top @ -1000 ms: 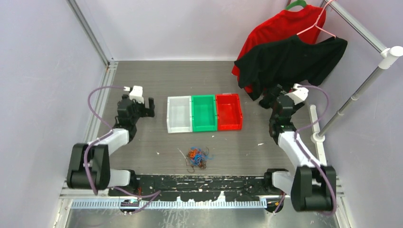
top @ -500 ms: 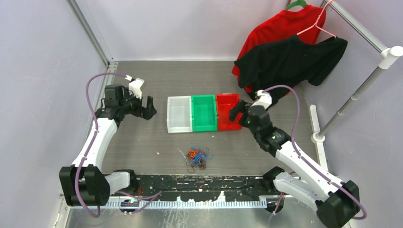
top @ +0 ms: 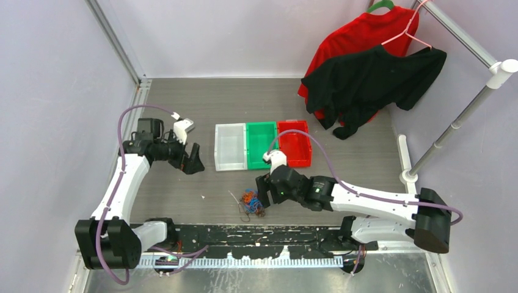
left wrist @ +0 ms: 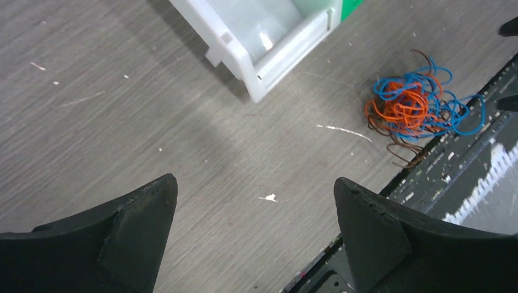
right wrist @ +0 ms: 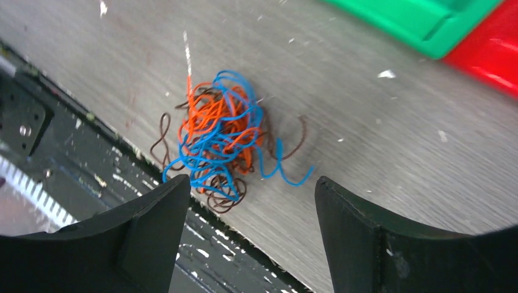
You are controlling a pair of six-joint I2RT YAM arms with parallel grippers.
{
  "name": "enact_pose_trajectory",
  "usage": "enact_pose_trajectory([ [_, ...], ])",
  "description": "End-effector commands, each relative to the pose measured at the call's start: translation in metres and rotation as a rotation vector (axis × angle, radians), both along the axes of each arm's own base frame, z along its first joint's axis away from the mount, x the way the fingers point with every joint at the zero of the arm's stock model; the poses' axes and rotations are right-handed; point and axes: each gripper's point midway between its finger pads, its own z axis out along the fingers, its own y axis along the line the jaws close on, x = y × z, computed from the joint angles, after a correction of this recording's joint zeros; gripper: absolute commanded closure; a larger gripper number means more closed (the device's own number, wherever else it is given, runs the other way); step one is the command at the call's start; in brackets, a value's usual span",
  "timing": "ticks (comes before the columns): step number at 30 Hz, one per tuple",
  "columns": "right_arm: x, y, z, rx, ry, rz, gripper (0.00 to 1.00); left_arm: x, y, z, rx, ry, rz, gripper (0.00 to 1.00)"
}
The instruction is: Untangle the cables
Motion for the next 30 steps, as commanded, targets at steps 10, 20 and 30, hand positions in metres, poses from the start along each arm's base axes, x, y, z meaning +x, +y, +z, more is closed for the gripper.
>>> enact_pose_trajectory([
  [10, -0.010, 0.062, -0.021, 0.004, 0.050, 0.225, 0.53, -0.018, -0.012, 0.018, -0.037, -0.031, -0.117, 0.01],
  [20, 0.026, 0.080, 0.003, 0.006, -0.064, 0.183, 0.98, -0.021, -0.015, 0.022, -0.049, -0.040, -0.127, 0.01],
  [30, 0.041, 0.094, 0.023, 0.007, -0.067, 0.187, 0.89, -0.025, -0.017, 0.023, -0.057, -0.038, -0.142, 0.01],
])
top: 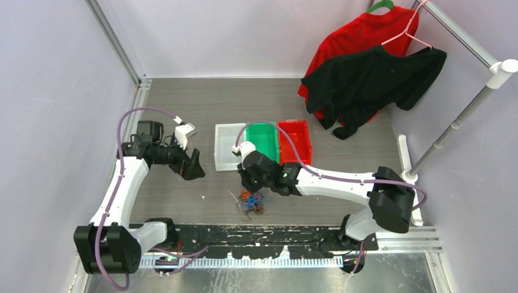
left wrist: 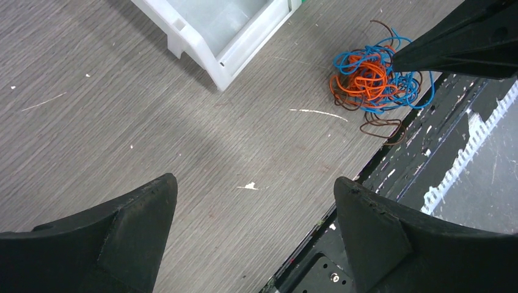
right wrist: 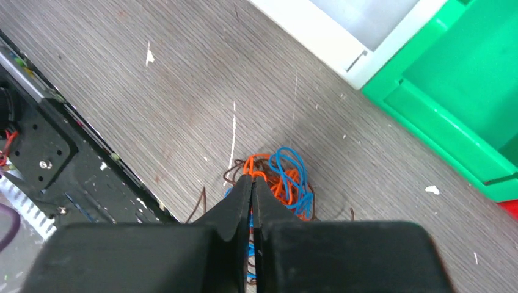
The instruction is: Untangle the cables
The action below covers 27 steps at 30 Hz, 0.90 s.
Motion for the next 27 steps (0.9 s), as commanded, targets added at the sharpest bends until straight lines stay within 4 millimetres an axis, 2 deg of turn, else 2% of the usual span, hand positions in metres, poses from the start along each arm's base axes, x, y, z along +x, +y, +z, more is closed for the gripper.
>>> enact_pose_trajectory([
  [1, 0.015, 0.010, 0.029, 0.040, -0.035, -0.010, 0.76, 0.001, -0.007, 0.018, -0.032, -0.049, -0.038, 0.01],
  [2, 0.014, 0.007, 0.028, 0.036, -0.027, -0.014, 0.62, 0.001, -0.007, 0.017, -0.030, -0.049, -0.040, 0.00],
  [3, 0.013, 0.002, 0.026, 0.032, -0.017, -0.019, 0.53, 0.000, -0.007, 0.015, -0.030, -0.046, -0.041, 0.01],
  [5, 0.009, -0.008, 0.019, 0.010, 0.003, -0.033, 0.43, 0.000, -0.007, 0.013, -0.029, -0.041, -0.044, 0.00],
  [8, 0.000, -0.022, 0.006, -0.022, 0.044, -0.041, 0.40, 0.002, -0.008, 0.012, -0.030, -0.037, -0.046, 0.00],
  [11, -0.008, -0.030, -0.009, -0.048, 0.090, -0.046, 0.42, 0.003, -0.009, 0.013, -0.034, -0.034, -0.050, 0.01],
  [15, -0.015, -0.030, -0.023, -0.036, 0.131, -0.044, 0.48, 0.003, -0.010, 0.015, -0.033, -0.035, -0.054, 0.01],
  [19, -0.017, -0.018, -0.030, -0.022, 0.163, -0.017, 0.58, 0.001, -0.010, 0.015, -0.031, -0.036, -0.054, 0.00],
  [23, -0.010, -0.003, -0.032, -0.001, 0.175, -0.013, 0.78, 0.000, -0.009, 0.016, -0.028, -0.038, -0.054, 0.01],
  [27, 0.006, 0.012, -0.019, 0.042, 0.146, -0.023, 0.95, -0.001, -0.009, 0.016, -0.025, -0.044, -0.054, 0.01],
])
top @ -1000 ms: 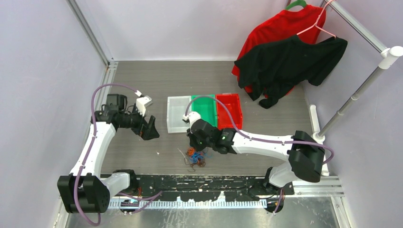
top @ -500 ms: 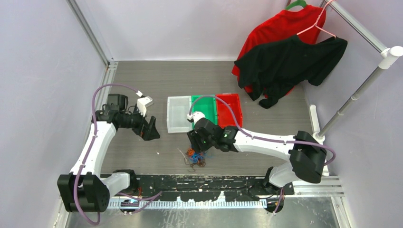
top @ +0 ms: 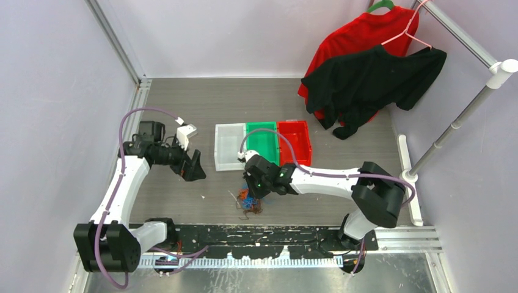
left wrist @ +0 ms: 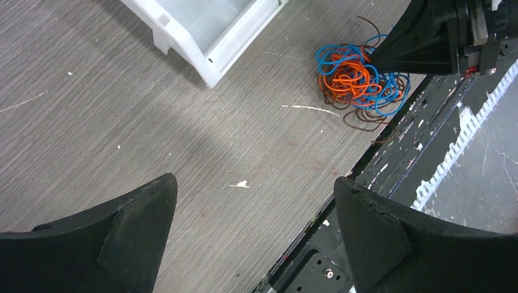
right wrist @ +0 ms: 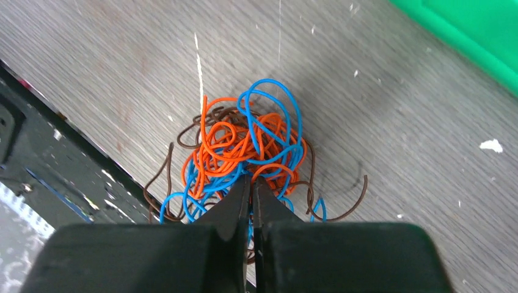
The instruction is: Untangle the cables
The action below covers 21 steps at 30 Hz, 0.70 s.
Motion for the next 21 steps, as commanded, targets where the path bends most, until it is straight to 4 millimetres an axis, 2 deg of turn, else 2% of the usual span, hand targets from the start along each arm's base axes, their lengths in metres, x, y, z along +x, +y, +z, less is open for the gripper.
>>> enact_pose_trajectory([
  [1, 0.030, 0.039, 0.041, 0.141, -0.071, -0.011, 0.97, 0.003, -0.005, 0.019, -0.018, -0.073, -0.034, 0.01],
  [5, 0.048, 0.056, 0.056, 0.165, -0.103, -0.003, 0.99, 0.003, -0.005, 0.019, -0.018, -0.071, -0.032, 0.01],
  [9, 0.053, 0.072, 0.064, 0.176, -0.097, 0.029, 0.99, 0.000, -0.005, 0.020, -0.018, -0.070, -0.042, 0.00],
  [16, 0.047, 0.083, 0.061, 0.211, -0.051, 0.051, 0.99, -0.006, -0.006, 0.017, -0.018, -0.069, -0.073, 0.01],
  [21, 0.038, 0.083, 0.075, 0.263, -0.027, 0.059, 0.99, -0.008, -0.011, 0.015, -0.038, -0.067, -0.111, 0.05],
])
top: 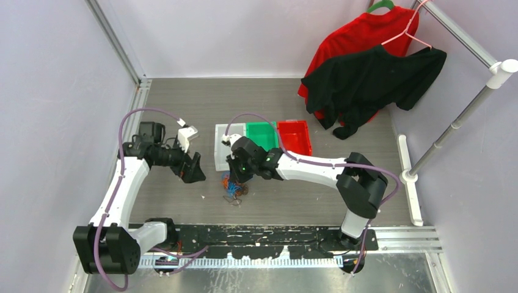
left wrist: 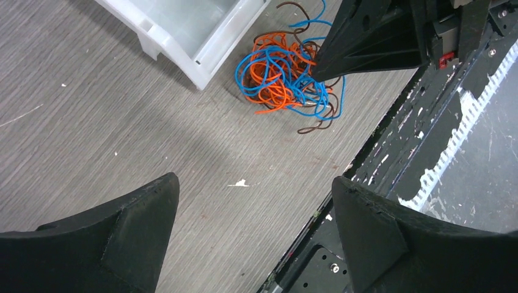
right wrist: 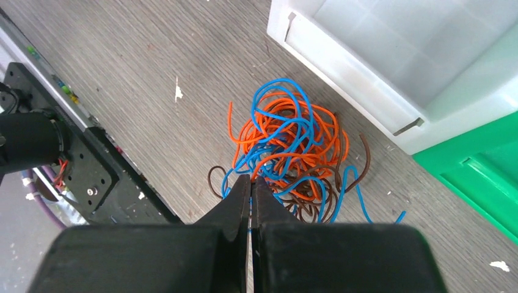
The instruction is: Untangle the cables
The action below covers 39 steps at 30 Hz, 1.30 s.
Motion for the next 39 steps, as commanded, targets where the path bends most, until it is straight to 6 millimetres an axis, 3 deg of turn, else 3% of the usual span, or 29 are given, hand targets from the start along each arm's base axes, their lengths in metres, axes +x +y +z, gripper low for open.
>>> enact_pose_trajectory([
  [1, -0.009, 0.011, 0.039, 0.133, -0.003, 0.030, 0.99, -0.003, -0.011, 0.012, -0.045, -0.036, -0.073, 0.06],
  [4, -0.016, 0.009, 0.060, 0.188, 0.004, 0.039, 0.98, -0.005, -0.015, 0.010, -0.046, -0.033, -0.104, 0.08],
  [6, -0.018, 0.002, 0.069, 0.204, -0.001, 0.024, 0.92, -0.008, -0.019, 0.008, -0.040, -0.037, -0.133, 0.08],
  [8, -0.016, -0.008, 0.071, 0.211, 0.005, -0.003, 0.56, -0.011, -0.022, 0.005, -0.022, -0.039, -0.161, 0.09],
  [9, -0.015, -0.014, 0.070, 0.204, 0.005, -0.016, 0.46, -0.013, -0.024, 0.003, -0.009, -0.042, -0.177, 0.09],
  [12, -0.013, -0.034, 0.059, 0.154, -0.005, -0.058, 0.31, -0.015, -0.027, -0.003, 0.036, -0.049, -0.213, 0.09],
  [14, -0.015, -0.045, 0.049, 0.106, 0.001, -0.078, 0.27, -0.015, -0.026, -0.005, 0.049, -0.052, -0.222, 0.10],
  [18, -0.028, -0.055, 0.038, 0.080, 0.009, -0.082, 0.27, -0.014, -0.026, -0.006, 0.053, -0.047, -0.225, 0.11],
  [24, -0.057, -0.038, 0.020, 0.023, 0.003, 0.032, 0.36, -0.014, -0.024, -0.007, 0.066, -0.047, -0.228, 0.11],
  [39, -0.029, -0.002, 0.009, 0.049, -0.013, -0.049, 0.65, -0.023, -0.019, -0.003, 0.092, -0.059, -0.227, 0.11],
])
